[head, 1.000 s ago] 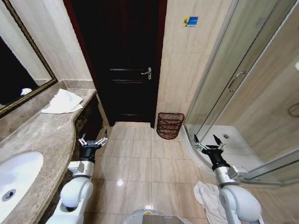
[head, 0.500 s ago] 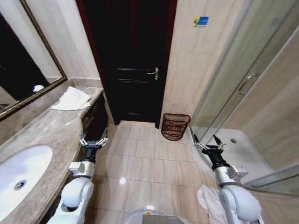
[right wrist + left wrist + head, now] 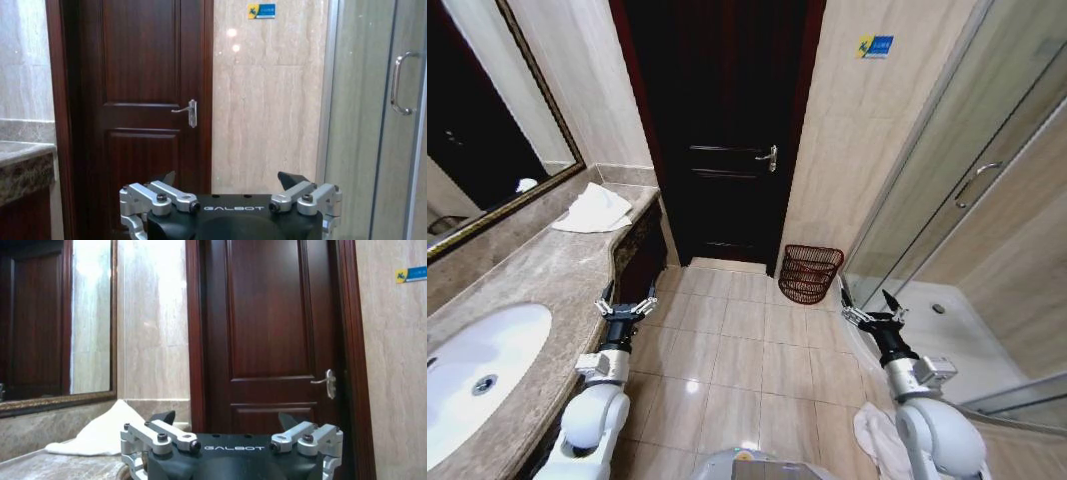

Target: Discard the used towel into the hamper.

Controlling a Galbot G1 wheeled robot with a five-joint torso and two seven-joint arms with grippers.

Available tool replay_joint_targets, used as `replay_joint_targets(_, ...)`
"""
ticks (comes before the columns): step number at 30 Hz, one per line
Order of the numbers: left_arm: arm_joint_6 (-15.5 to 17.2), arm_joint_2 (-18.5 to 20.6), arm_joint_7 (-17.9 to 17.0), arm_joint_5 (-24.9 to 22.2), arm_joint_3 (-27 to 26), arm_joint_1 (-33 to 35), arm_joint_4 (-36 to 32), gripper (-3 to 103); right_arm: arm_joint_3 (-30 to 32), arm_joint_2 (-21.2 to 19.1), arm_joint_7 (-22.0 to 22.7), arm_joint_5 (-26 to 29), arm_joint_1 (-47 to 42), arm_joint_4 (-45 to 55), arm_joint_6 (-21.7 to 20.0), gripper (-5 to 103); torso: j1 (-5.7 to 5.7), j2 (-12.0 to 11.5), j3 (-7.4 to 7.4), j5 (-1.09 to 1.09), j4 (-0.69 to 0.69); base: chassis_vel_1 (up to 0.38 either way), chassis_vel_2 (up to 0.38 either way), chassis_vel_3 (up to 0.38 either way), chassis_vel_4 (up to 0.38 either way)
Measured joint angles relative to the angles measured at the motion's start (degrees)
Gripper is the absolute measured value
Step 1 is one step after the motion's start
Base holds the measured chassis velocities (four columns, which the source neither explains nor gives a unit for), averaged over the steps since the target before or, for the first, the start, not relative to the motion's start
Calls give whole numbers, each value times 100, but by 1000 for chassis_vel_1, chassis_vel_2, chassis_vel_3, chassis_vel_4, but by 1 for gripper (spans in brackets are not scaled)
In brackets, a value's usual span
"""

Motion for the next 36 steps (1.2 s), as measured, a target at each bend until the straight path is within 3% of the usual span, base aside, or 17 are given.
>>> replay_joint_targets(36,152,12,24,-18,-16,-2,-5,100,-14,-22,-37,4,101,102,-146,100,0,0,0,0,0,-29,30,30,-28)
